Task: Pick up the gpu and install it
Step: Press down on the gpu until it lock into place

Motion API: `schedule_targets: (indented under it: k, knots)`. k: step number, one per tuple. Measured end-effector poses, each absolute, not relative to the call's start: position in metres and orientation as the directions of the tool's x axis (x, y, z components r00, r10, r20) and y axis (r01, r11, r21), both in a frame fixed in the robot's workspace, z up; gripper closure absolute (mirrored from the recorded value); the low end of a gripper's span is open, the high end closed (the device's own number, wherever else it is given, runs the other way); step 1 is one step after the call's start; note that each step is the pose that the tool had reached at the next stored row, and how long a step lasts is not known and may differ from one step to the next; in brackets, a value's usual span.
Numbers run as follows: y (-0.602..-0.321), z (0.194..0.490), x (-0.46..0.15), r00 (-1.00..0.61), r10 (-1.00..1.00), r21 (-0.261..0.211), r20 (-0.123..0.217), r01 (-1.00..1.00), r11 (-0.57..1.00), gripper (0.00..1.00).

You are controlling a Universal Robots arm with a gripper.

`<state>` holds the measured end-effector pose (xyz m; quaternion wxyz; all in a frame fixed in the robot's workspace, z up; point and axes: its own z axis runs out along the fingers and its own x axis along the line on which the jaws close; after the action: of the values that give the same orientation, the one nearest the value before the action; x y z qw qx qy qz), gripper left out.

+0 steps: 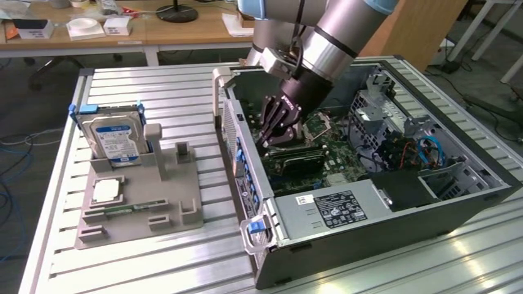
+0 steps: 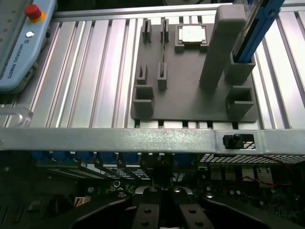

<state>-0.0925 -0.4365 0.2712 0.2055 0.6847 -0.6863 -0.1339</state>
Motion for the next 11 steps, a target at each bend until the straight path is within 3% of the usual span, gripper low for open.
schedule_targets:
  k: [11]
  knots:
    - [-0.446, 0.271, -0.080, 0.023, -0.995, 0.472, 0.098, -0.881, 0.026, 0.90]
